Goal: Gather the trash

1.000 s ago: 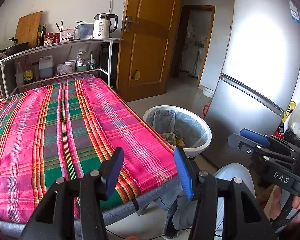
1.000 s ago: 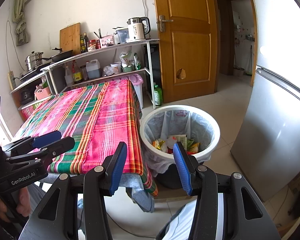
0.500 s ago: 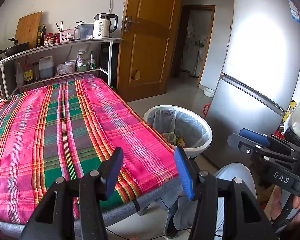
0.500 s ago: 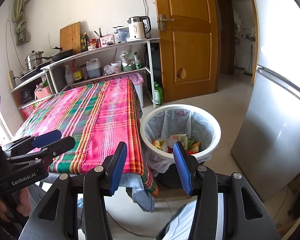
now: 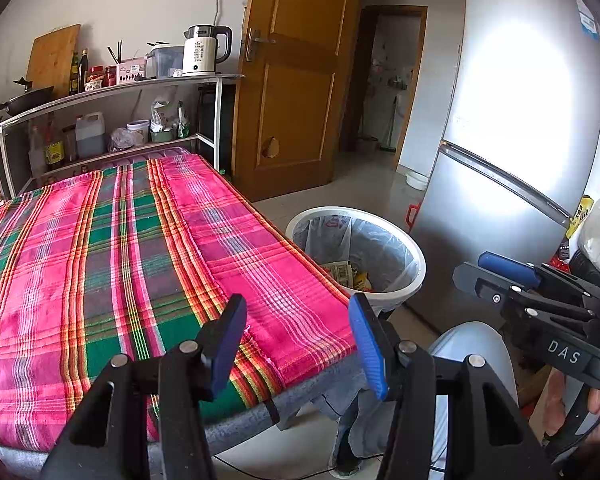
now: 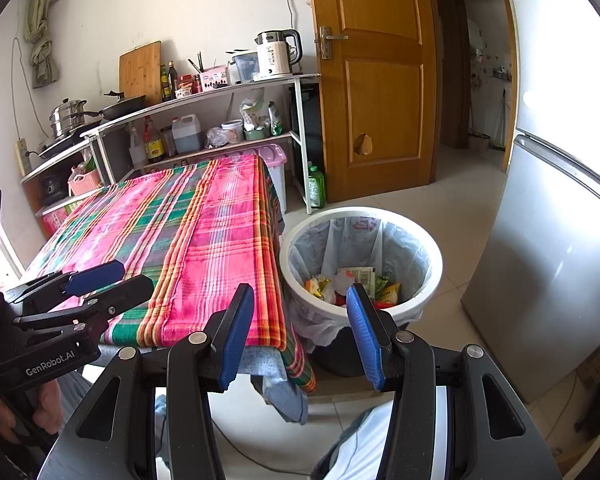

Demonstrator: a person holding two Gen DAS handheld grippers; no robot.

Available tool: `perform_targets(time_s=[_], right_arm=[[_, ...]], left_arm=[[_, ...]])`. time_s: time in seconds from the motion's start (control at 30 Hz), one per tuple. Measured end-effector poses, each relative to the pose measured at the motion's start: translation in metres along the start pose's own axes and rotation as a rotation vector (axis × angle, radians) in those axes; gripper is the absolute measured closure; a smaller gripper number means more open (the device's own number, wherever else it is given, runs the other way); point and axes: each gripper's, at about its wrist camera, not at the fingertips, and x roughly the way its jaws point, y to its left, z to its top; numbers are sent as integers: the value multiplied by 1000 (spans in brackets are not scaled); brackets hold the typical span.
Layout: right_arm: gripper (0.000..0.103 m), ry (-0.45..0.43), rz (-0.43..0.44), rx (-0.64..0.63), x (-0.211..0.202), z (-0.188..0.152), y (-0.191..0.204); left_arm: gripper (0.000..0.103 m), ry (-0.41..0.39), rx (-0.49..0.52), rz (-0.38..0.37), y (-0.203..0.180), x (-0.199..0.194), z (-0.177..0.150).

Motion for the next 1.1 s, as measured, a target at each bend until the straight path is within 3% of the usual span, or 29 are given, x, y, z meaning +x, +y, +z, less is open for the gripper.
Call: perform_targets(time_s=[1.1], right_arm=[[54,12,1,-1,7,2,-5]], left_arm=[[48,10,22,-11,-1,10,-4]])
